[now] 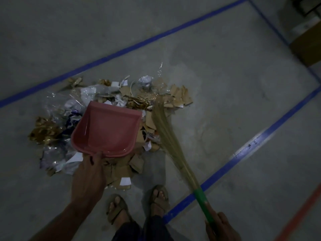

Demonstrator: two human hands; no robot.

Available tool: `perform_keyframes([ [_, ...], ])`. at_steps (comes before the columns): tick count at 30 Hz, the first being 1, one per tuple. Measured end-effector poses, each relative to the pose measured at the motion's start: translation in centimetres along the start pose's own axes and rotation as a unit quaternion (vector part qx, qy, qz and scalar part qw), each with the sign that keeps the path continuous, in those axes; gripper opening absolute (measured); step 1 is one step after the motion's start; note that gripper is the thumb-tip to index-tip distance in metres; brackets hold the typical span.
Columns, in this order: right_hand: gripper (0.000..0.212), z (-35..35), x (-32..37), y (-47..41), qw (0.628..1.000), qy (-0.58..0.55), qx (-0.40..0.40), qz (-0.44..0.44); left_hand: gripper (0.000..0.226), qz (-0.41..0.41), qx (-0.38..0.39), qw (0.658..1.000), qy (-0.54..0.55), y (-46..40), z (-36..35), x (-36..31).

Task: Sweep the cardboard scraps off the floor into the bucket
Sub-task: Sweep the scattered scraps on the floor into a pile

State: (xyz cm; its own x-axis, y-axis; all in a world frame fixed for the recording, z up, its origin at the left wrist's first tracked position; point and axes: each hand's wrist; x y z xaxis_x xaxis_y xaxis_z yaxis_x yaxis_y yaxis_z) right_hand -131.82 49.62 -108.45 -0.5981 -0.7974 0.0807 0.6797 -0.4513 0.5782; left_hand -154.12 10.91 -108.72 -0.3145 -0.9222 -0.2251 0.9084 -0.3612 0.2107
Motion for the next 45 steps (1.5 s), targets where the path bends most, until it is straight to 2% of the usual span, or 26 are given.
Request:
perform_keyframes([
  [3, 0.08, 1.1, 2.8, -2.1, 0.998, -0.04, -0.037, 0.014, 0.056, 0.01, 0.008, 1.0, 0.006, 0.2, 0.2, 1.6],
  [7, 0.072, 2.8, 7.1, -8.5, 0.994, -0.084, -0.07, -0.025, 0.06, 0.013, 0.001, 1.0, -0.002, -0.5, -0.8, 1.8],
  [9, 0.071, 4.0, 9.0, -13.2, 0.993, -0.069, -0.083, -0.053, 0.059, 0.028, -0.01, 0.999, -0.012, -1.0, -1.7, 1.4],
  [12, 0.07, 5.9, 10.7, -21.4, 0.991, -0.064, -0.063, -0.099, 0.055, 0.035, -0.021, 0.999, -0.021, -2.6, -3.6, 1.1],
  [15, 0.067, 7.5, 11.0, -29.2, 0.99, -0.003, -0.017, -0.137, 0.055, 0.051, -0.011, 0.999, -0.012, -4.5, -5.7, 1.0],
  [17, 0.064, 7.6, 10.7, -33.1, 0.99, 0.061, 0.017, -0.13, 0.051, 0.069, -0.001, 0.998, -0.013, -5.8, -6.9, 1.0],
  [19, 0.062, 7.0, 10.4, -35.0, 0.989, 0.12, 0.035, -0.083, 0.046, 0.086, 0.006, 0.996, -0.021, -6.7, -8.2, 1.2],
  [23, 0.064, 4.5, 9.8, -34.5, 0.985, 0.166, 0.035, 0.018, 0.038, 0.094, 0.018, 0.995, -0.02, -7.3, -9.6, 1.4],
  [28, 0.066, 2.1, 9.2, -30.3, 0.974, 0.184, 0.046, 0.12, 0.043, 0.09, -0.014, 0.996, -0.003, -7.3, -8.3, 0.7],
  [30, 0.067, 1.7, 8.8, -27.8, 0.977, 0.169, 0.054, 0.118, 0.048, 0.088, -0.018, 0.996, 0.01, -7.2, -7.5, 0.7],
  [33, 0.072, 1.6, 7.4, -23.4, 0.991, 0.092, 0.069, 0.064, 0.054, 0.077, -0.011, 0.997, 0.017, -7.0, -6.4, 1.2],
  [38, 0.072, 4.2, 6.5, -19.3, 0.999, -0.028, 0.042, -0.011, 0.055, 0.075, -0.034, 0.997, 0.001, -7.4, -4.9, 1.8],
  [41, 0.071, 6.4, 8.4, -20.5, 0.998, -0.052, 0.014, -0.016, 0.053, 0.08, -0.041, 0.996, -0.016, -7.1, -5.0, 3.0],
  [45, 0.07, 8.3, 13.9, -26.5, 0.999, -0.01, -0.035, 0.026, 0.049, 0.093, -0.044, 0.994, -0.028, -6.5, -5.4, 4.2],
])
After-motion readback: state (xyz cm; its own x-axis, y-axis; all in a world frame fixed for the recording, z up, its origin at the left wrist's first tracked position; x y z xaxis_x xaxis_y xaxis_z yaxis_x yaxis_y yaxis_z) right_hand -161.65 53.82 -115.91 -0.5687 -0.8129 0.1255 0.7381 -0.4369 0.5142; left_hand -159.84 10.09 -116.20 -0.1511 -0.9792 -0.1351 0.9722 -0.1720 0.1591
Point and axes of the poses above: each hand's wrist, its own y-axis away from the middle knuckle, its own z-axis out of the back of the hand, x = y × z, and after that the axes turned 14 degrees about -z, right-handed
